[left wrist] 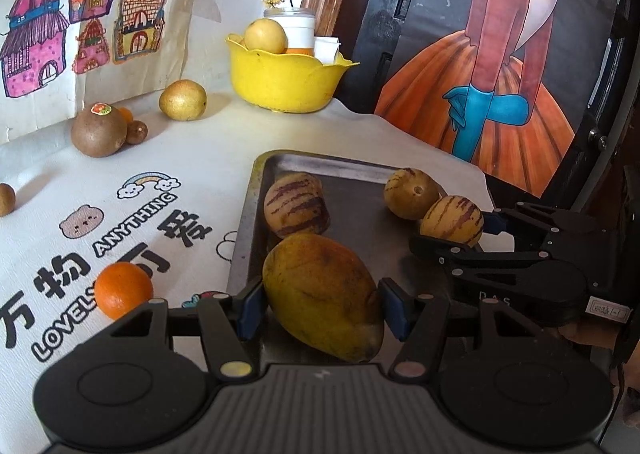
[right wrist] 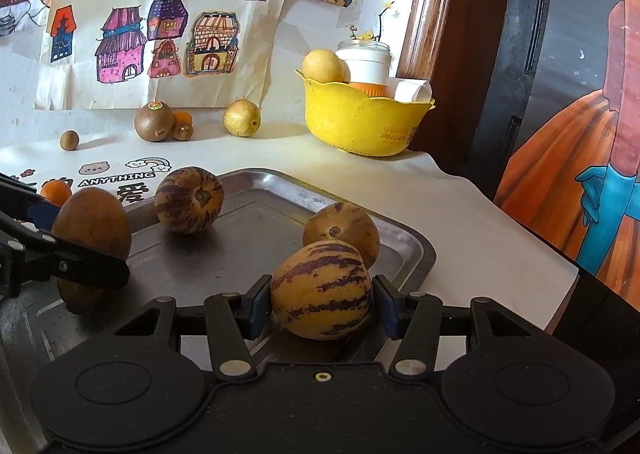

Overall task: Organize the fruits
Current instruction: 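Carry the mango and melon onto the metal tray and open both tools, then withdraw both open tools from the tray toward the remaining fruits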

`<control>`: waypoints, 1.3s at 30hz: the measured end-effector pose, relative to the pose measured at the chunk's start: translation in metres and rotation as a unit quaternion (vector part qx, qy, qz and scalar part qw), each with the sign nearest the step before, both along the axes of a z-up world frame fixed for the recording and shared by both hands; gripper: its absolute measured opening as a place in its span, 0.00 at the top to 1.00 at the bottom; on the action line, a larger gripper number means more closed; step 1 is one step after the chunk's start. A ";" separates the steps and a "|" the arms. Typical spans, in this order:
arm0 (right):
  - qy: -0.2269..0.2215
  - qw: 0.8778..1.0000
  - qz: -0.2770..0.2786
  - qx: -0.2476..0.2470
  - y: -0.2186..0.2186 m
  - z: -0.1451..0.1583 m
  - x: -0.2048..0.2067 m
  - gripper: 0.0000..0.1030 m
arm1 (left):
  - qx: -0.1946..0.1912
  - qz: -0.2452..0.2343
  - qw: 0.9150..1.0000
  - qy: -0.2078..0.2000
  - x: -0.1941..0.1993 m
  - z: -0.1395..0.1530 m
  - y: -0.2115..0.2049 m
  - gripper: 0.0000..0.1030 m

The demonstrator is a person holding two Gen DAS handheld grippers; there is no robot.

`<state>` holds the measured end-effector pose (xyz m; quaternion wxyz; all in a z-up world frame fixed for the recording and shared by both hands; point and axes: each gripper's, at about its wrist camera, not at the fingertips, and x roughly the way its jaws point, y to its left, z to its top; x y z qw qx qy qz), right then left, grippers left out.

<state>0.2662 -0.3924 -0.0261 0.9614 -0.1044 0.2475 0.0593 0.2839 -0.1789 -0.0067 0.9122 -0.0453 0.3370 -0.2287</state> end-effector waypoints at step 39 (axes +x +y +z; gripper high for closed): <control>-0.032 0.999 0.009 0.013 0.009 0.022 -0.066 0.17 | 0.001 0.070 0.997 -0.019 -0.052 0.024 0.031 0.01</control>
